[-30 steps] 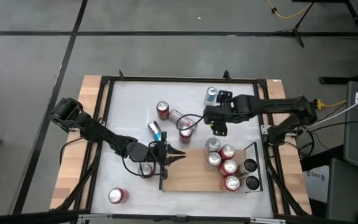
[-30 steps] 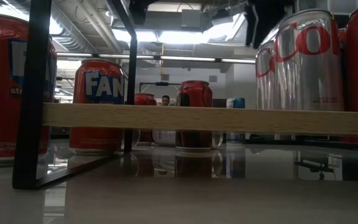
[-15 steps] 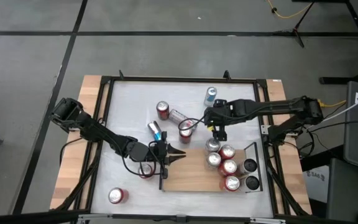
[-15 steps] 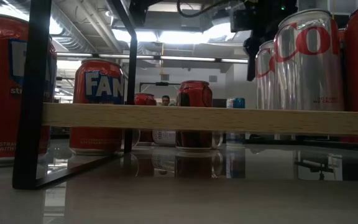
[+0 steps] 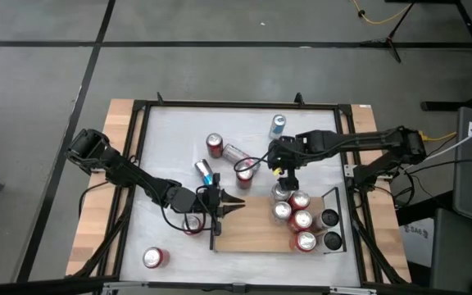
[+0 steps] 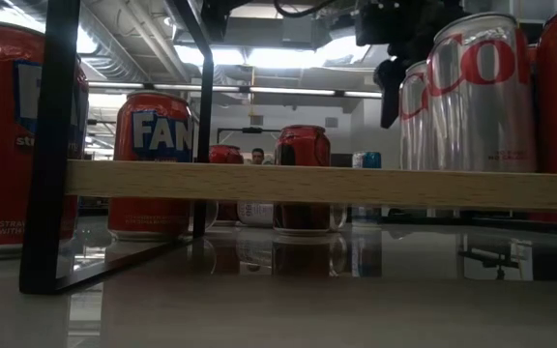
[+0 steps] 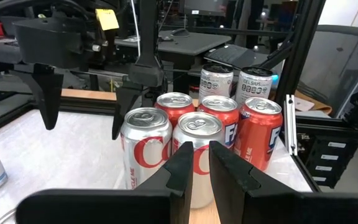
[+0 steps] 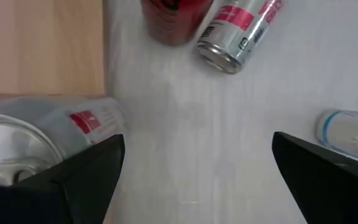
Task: Place canned beverage on shelf
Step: Adjust the bottom silver soda can on the shelf
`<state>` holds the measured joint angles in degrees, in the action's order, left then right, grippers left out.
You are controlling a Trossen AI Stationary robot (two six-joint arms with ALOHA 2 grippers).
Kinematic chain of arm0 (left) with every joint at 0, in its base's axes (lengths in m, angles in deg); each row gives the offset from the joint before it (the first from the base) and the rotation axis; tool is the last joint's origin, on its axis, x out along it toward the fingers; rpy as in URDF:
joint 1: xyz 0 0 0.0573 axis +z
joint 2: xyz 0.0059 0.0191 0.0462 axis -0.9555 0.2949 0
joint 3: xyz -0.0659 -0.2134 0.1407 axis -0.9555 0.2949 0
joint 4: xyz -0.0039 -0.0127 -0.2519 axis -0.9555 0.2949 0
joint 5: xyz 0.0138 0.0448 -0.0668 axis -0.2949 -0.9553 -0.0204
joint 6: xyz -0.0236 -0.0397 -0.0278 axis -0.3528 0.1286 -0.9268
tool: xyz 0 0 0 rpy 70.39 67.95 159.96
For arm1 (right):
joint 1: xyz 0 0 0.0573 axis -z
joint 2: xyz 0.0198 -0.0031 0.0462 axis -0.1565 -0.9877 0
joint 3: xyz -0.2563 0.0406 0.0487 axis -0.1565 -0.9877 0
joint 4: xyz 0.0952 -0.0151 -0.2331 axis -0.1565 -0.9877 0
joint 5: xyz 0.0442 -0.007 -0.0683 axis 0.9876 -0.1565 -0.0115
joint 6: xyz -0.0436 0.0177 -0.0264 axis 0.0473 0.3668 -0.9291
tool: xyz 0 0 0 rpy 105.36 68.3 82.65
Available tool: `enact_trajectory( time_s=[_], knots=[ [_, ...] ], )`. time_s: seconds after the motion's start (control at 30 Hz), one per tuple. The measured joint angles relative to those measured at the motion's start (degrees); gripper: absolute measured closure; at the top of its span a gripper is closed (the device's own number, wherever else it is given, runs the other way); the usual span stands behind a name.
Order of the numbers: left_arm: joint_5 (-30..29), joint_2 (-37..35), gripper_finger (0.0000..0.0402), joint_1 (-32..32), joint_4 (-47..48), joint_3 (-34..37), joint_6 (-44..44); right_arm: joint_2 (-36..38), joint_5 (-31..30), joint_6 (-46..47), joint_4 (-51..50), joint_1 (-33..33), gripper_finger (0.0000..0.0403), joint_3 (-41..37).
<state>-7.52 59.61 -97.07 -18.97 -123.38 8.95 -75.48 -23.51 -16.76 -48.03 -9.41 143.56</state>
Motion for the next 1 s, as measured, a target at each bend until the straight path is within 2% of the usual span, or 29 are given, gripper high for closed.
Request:
enact_trajectory(
  time_s=[0.17,0.33,0.53,0.8,1.0],
  knots=[
    [0.0,0.0,0.0357,0.0,0.0,0.0,0.0,0.0,2.4,0.3,0.1,0.0,0.0004,0.0],
    [0.0,0.0,0.0357,0.0,0.0,0.0,0.0,0.0,2.3,1.3,0.2,-2.7,0.0004,0.0],
    [0.0,0.0,0.0357,0.1,0.0,0.0,0.0,0.0,-3.1,1.5,0.7,-5.8,0.0004,0.0],
    [0.0,0.0,0.0357,0.2,0.0,0.0,0.2,0.0,-6.5,1.4,0.7,-5.6,0.0004,0.0],
    [0.0,0.0,0.0357,1.4,-0.1,0.0,0.2,0.0,-6.6,1.3,0.3,-5.6,0.0004,1.7]
  ],
)
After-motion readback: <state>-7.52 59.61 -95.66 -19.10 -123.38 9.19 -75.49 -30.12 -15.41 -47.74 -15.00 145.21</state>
